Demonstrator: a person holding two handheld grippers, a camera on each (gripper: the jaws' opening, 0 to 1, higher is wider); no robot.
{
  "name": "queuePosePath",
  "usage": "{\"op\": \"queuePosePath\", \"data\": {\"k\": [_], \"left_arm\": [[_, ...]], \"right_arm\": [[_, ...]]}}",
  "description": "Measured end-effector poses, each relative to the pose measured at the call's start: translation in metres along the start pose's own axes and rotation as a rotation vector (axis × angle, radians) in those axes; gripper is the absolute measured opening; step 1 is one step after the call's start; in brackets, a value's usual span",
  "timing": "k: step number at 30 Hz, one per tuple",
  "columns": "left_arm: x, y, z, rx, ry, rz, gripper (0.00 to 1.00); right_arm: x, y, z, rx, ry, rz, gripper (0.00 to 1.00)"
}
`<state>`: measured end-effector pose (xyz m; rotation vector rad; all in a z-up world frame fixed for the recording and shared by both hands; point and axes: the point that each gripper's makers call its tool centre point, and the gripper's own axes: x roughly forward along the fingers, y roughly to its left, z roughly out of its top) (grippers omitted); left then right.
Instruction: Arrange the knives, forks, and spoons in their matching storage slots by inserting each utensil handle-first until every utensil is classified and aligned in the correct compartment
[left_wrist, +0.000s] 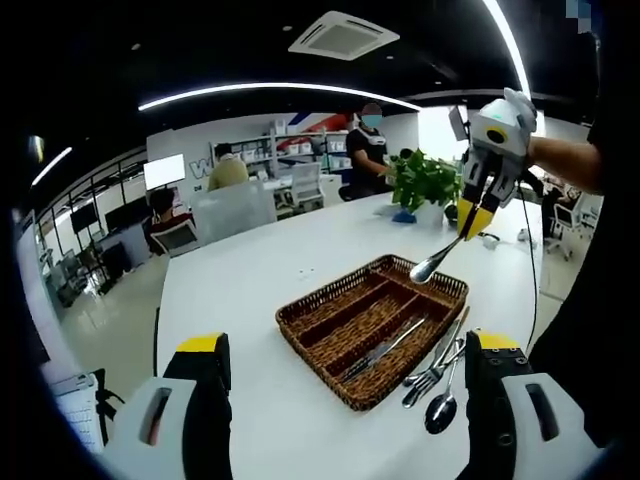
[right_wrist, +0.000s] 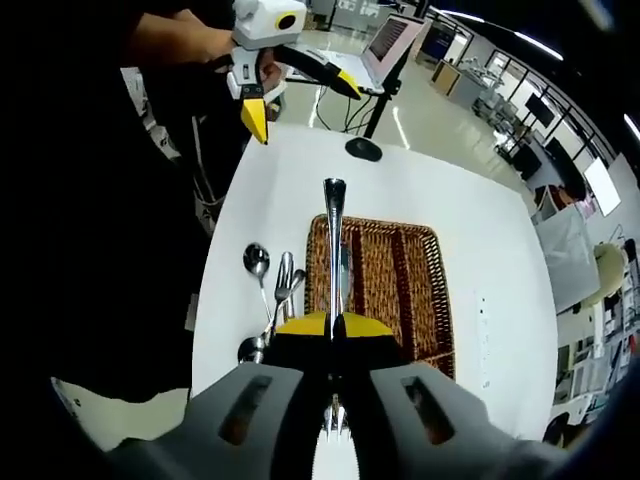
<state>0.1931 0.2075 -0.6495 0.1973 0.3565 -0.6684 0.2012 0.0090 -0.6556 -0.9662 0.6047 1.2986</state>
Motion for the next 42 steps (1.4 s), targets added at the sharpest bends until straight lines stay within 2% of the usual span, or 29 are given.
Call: {"op": "queuePosePath", "data": {"k": [4, 18, 28, 42], "left_arm": [[0.0, 0.003, -0.003, -0.011, 0.012, 0.009, 0.99], [-0.005, 0.013, 0.008, 0.003, -0.016, 0.025, 0.99], [-0.003, 0.015, 0.008, 0.005, -0.015, 0.033, 0.99], [-0.004, 0.016, 0.007, 0.005, -0.024, 0.028, 0.99]], "right_arm": [[-0.001, -0.005, -0.004, -0.004, 0.006, -0.011, 0.0], [0.001, -0.022, 0.001, -0.01, -0.012, -0.066, 0.0], [0.007, -0.035, -0.007, -0.006, 0.003, -0.094, 0.0], [0.022, -0.047, -0.006, -0.006, 0.002, -0.07, 0.0]]}}
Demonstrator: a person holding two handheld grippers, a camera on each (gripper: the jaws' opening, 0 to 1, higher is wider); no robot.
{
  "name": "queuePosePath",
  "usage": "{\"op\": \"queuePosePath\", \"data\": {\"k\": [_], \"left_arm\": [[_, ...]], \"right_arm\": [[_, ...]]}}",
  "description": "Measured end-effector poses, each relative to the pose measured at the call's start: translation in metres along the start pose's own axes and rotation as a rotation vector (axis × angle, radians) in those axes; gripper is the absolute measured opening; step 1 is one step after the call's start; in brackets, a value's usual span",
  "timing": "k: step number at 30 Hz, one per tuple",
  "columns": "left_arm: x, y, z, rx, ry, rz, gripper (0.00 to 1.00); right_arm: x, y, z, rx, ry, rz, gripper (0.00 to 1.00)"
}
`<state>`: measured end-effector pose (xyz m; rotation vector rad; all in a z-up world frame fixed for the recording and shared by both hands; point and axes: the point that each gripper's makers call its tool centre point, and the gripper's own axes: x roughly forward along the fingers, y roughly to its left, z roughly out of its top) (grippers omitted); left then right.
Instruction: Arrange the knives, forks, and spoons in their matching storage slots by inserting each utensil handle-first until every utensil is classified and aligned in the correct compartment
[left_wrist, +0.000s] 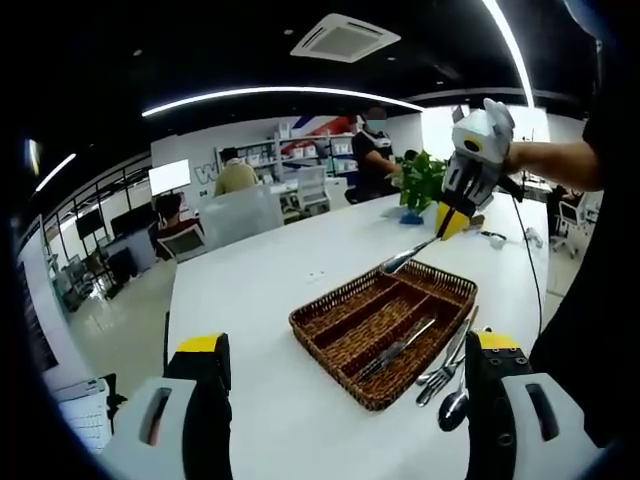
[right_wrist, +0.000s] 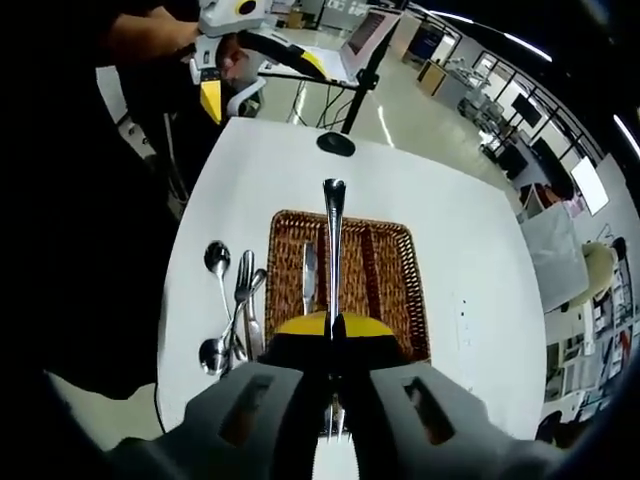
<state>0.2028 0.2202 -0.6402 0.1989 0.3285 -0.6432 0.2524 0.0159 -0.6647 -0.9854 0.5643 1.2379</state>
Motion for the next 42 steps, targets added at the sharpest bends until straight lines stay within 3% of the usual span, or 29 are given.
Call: {"op": "queuePosePath", "data": {"k": [24, 42], "left_arm": [[-0.009, 0.002, -0.007, 0.001, 0.007, -0.002, 0.99], [-0.013, 0.005, -0.01, -0.002, 0.006, 0.006, 0.99]], "right_arm": [[0.013, -0.038, 0.008, -0.025, 0.023, -0.028, 0.0], [0.03, -0.059, 0.001, -0.047, 0.057, -0.032, 0.0]]}}
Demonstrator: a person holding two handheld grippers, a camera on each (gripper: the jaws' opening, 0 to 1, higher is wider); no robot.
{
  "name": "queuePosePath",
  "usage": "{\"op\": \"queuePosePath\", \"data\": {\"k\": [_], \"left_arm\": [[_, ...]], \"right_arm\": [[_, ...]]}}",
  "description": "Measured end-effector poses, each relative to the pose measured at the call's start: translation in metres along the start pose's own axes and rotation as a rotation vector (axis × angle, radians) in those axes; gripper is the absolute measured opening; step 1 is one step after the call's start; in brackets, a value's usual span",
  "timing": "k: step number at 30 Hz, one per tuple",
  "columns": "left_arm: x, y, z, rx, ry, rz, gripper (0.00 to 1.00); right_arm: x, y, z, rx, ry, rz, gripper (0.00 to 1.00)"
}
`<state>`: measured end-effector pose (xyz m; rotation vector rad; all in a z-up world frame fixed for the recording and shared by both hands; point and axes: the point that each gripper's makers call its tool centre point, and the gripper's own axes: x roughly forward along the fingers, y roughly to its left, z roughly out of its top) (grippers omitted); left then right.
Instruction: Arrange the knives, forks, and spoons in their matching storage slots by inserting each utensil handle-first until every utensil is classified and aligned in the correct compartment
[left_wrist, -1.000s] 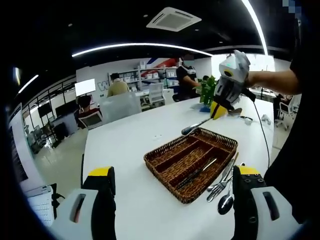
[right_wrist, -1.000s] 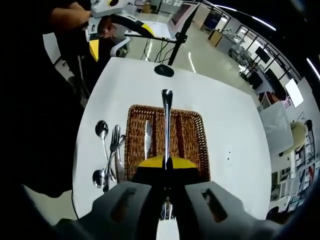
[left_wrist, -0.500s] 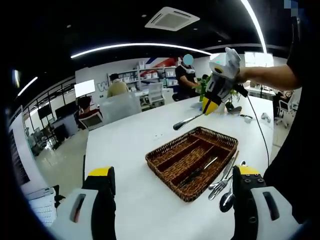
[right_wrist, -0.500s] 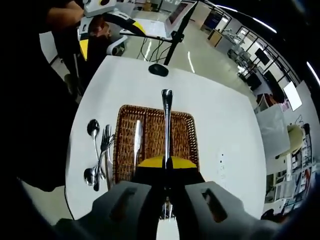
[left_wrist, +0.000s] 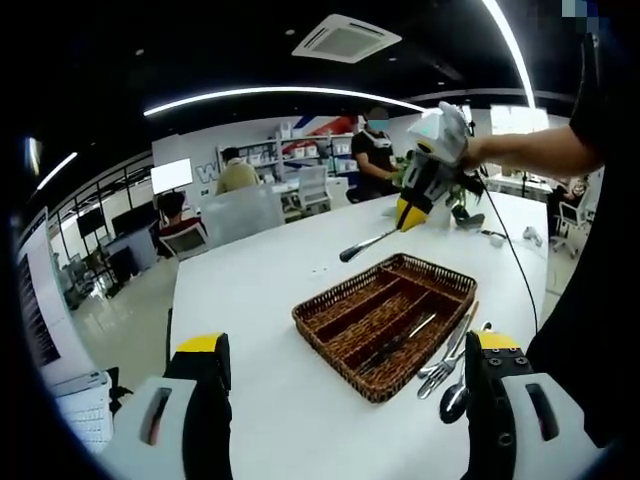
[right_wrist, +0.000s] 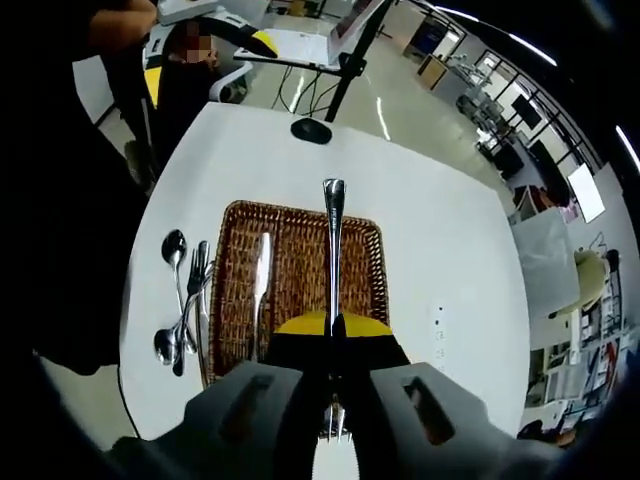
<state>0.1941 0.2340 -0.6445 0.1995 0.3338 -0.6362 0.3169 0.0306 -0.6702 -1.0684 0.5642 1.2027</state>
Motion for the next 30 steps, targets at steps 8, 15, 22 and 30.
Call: {"op": "queuePosePath", "data": {"k": [8, 15, 22, 30], "left_arm": [[-0.003, 0.005, 0.0, -0.017, -0.007, 0.014, 0.99], [-0.004, 0.008, -0.003, -0.024, -0.002, 0.023, 0.99], [-0.008, 0.009, -0.006, -0.032, 0.001, 0.033, 0.99], [-0.011, 0.008, -0.009, -0.035, 0.005, 0.043, 0.99]], "right_arm": [[0.007, -0.007, 0.002, 0.006, -0.002, 0.002, 0.0], [0.016, -0.006, -0.002, 0.014, 0.01, 0.01, 0.0], [0.03, -0.003, -0.008, 0.035, 0.027, 0.023, 0.0], [0.042, 0.001, -0.01, 0.041, 0.027, 0.033, 0.0]]}}
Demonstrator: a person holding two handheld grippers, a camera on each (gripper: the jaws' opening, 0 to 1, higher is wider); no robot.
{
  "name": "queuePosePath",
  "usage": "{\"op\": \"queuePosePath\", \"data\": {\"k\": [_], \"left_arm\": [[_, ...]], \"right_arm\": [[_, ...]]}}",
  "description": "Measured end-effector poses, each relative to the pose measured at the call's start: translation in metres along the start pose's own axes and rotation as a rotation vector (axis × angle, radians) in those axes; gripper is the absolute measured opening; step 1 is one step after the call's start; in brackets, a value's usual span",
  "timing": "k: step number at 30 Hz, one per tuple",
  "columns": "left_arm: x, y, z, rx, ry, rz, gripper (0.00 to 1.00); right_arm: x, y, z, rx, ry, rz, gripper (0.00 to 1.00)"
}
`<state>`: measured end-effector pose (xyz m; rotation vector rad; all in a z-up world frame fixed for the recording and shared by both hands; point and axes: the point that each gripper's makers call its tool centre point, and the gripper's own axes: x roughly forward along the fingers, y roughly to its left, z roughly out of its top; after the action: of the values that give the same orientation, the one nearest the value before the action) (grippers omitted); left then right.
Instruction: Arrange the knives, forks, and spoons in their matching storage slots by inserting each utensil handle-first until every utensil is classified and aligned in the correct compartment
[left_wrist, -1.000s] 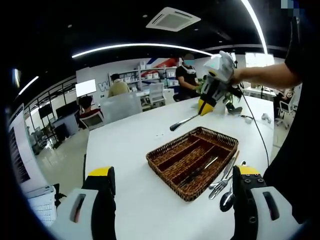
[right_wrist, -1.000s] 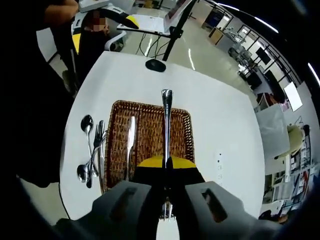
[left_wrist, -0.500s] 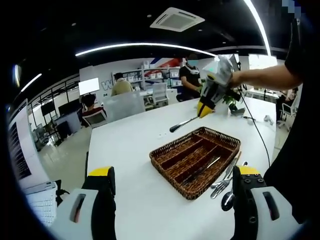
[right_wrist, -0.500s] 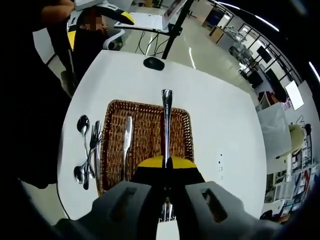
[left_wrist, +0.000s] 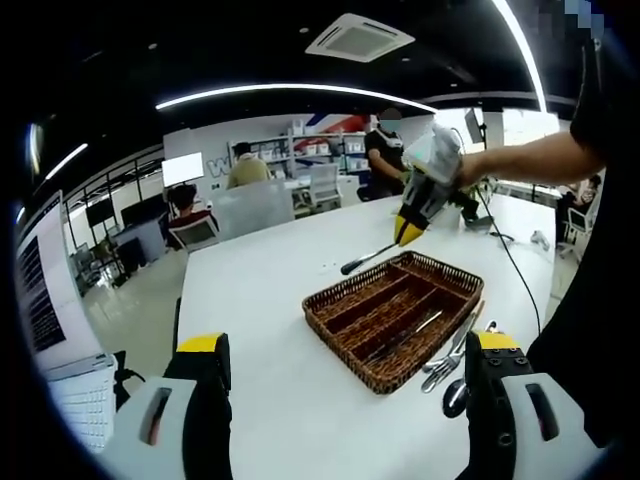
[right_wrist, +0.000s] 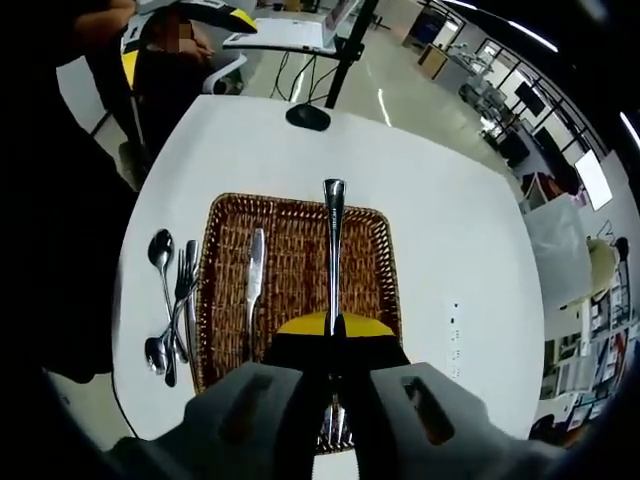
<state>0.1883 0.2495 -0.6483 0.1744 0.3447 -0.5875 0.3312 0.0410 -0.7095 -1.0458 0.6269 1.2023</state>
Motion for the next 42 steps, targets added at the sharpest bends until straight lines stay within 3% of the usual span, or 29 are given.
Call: {"op": "queuePosePath", "data": {"k": [42], "left_arm": [[-0.014, 0.005, -0.013, -0.026, 0.022, 0.039, 0.99]], "right_arm": [[0.06, 0.011, -0.015, -0.019, -0.009, -0.003, 0.0]]}}
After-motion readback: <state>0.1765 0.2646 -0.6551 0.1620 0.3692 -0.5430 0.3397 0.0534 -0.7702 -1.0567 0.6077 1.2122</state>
